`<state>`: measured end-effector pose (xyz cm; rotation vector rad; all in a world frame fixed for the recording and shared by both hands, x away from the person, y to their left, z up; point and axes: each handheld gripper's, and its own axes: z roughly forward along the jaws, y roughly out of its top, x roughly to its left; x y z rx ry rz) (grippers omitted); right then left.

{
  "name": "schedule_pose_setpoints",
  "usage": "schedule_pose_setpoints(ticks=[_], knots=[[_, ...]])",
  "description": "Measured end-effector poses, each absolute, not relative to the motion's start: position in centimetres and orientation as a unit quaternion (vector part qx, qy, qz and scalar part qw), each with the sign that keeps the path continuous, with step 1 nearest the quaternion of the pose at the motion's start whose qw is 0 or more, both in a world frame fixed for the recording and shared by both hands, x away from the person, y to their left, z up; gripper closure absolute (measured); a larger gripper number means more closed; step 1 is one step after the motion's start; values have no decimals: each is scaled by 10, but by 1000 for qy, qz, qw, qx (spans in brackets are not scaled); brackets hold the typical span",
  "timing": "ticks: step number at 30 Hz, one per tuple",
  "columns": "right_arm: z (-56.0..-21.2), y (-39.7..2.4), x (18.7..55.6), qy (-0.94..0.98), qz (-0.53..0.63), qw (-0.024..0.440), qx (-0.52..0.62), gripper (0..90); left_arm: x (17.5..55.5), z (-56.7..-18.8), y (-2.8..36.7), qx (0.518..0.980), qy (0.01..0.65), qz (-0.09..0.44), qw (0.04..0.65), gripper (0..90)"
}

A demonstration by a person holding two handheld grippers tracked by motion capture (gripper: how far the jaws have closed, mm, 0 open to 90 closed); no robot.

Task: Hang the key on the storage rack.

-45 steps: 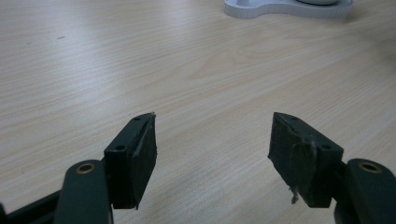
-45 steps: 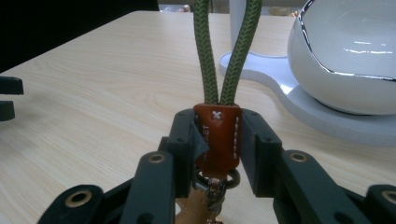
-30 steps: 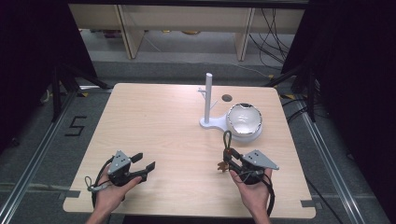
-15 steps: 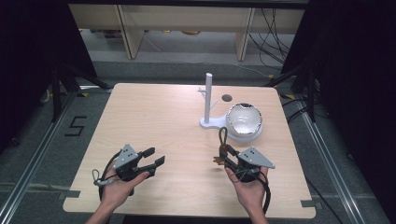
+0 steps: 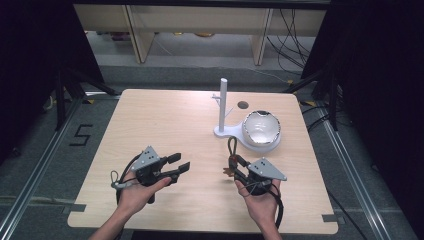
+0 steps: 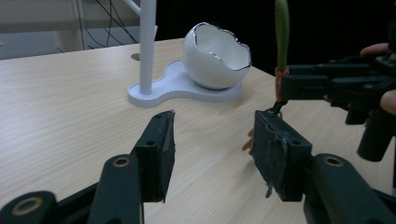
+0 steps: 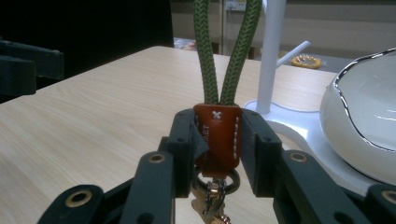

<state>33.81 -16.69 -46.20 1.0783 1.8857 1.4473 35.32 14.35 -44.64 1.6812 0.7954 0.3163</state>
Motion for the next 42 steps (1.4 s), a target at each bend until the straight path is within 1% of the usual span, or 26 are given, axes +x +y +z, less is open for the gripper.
schedule_pose_setpoints(ticks=[2, 5, 10, 11, 12, 13, 14, 15, 16, 17, 20, 24, 30, 31, 38, 39, 40, 41, 42], knots=[[-462, -163, 338, 695, 540, 253, 401, 684, 355, -444, 140, 719, 339, 129, 592, 494], [-461, -160, 338, 698, 538, 257, 397, 684, 358, -440, 133, 718, 331, 119, 601, 504], [-460, -157, 338, 697, 541, 255, 396, 684, 361, -433, 127, 722, 329, 116, 598, 521], [-460, -158, 338, 697, 537, 265, 394, 684, 363, -433, 123, 720, 325, 110, 603, 529], [-460, -158, 338, 697, 537, 265, 394, 684, 363, -433, 123, 720, 325, 110, 603, 536], [-461, -155, 338, 696, 541, 255, 397, 684, 365, -432, 120, 720, 325, 107, 604, 543], [-461, -155, 338, 696, 541, 255, 397, 684, 365, -432, 120, 720, 325, 107, 604, 548], [-461, -155, 338, 700, 536, 267, 390, 684, 367, -431, 117, 720, 327, 102, 603, 554], [-461, -155, 338, 700, 536, 267, 390, 684, 367, -431, 117, 720, 327, 102, 603, 557], [-461, -153, 337, 695, 542, 253, 400, 684, 367, -430, 114, 719, 327, 96, 605, 557], [-460, -151, 337, 693, 545, 249, 401, 684, 369, -429, 109, 720, 323, 90, 607, 583], [-460, -151, 338, 698, 543, 258, 390, 684, 371, -427, 100, 716, 321, 78, 615, 610], [-460, -148, 337, 698, 544, 258, 387, 684, 378, -426, 91, 711, 328, 60, 620, 668], [-460, -149, 338, 699, 542, 270, 380, 685, 379, -426, 88, 711, 328, 56, 620, 678], [-460, -149, 338, 701, 539, 274, 378, 684, 381, -424, 79, 707, 326, 47, 626, 691], [-461, -147, 338, 702, 545, 258, 380, 684, 383, -424, 77, 708, 326, 45, 625, 691], [-461, -146, 338, 701, 546, 258, 381, 684, 383, -424, 77, 708, 326, 45, 625, 690], [-461, -148, 339, 701, 542, 275, 373, 684, 383, -424, 75, 709, 327, 43, 624, 690], [-461, -148, 339, 701, 542, 275, 373, 684, 383, -424, 75, 709, 327, 43, 624, 690]])
